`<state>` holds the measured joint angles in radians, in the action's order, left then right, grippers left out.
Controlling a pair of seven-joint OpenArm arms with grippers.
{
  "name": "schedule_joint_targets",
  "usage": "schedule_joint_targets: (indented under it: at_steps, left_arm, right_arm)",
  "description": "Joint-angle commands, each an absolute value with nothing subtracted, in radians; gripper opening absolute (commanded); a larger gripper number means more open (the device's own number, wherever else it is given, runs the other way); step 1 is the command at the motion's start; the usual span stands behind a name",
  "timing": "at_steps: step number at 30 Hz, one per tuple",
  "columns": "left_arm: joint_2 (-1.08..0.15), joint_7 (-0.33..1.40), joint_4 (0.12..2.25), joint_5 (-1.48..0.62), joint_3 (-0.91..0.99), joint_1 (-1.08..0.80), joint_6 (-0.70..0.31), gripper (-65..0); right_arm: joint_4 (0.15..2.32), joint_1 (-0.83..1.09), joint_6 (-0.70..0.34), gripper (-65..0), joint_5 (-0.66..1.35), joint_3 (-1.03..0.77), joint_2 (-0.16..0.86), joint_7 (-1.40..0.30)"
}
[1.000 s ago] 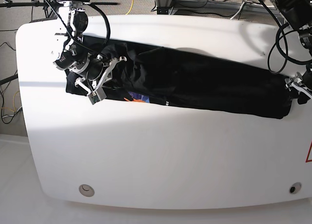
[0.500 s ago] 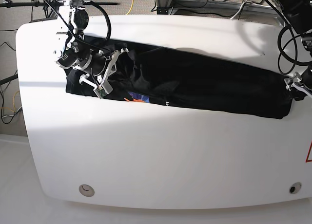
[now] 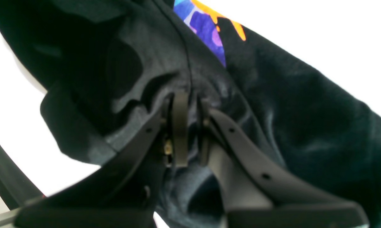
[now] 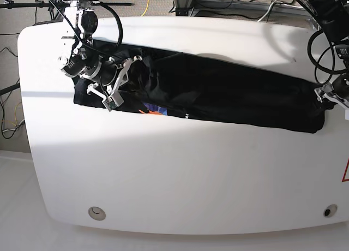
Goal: Fold the T-shirt properly
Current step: 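Hold the strip end with the right gripper while the left gripper grips its end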
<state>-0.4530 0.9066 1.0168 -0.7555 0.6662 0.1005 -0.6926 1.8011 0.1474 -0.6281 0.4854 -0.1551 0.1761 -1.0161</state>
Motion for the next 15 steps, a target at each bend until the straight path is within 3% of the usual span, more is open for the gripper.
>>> schedule_joint_targets:
  at_steps: [1,15]
  left_arm:
    - [-0.479,0.882,1.026,-0.76,0.664,0.107,-0.698,-15.5]
    - [-0.497,0.856,1.029,-0.638,0.679,0.088,-0.698,-15.0]
  right_arm:
    - [1.81,0.134,-0.629,-60.0,0.496,-0.158,0.182,-0.993]
    - [1.793,0.13,-0.629,-59.9,0.495,-0.157,0.179,-0.993]
